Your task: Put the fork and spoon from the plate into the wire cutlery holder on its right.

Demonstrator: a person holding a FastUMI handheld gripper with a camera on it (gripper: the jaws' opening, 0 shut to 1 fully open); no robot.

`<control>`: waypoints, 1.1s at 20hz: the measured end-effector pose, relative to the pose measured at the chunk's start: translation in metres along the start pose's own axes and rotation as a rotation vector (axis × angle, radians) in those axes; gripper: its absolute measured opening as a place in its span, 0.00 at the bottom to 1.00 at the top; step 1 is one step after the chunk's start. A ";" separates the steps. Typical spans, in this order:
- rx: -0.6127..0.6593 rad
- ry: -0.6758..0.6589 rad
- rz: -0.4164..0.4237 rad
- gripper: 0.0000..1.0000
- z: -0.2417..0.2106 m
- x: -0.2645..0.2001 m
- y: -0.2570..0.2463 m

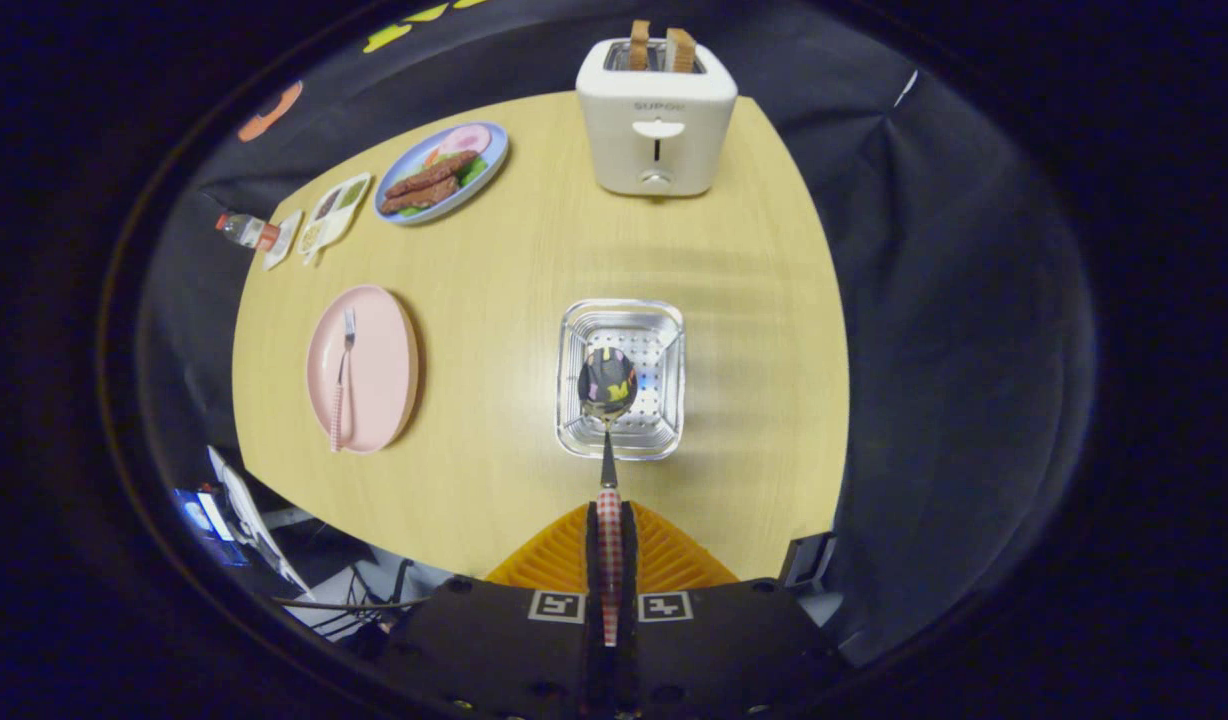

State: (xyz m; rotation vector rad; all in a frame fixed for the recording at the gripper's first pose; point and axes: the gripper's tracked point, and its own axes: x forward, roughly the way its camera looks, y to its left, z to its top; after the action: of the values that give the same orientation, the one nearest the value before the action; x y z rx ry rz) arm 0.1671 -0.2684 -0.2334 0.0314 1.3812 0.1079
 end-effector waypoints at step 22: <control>-0.007 -0.024 -0.023 0.32 0.052 0.011 0.005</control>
State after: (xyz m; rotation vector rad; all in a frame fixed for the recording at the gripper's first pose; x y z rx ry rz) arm 0.2201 -0.2604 -0.2339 0.0110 1.3568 0.0925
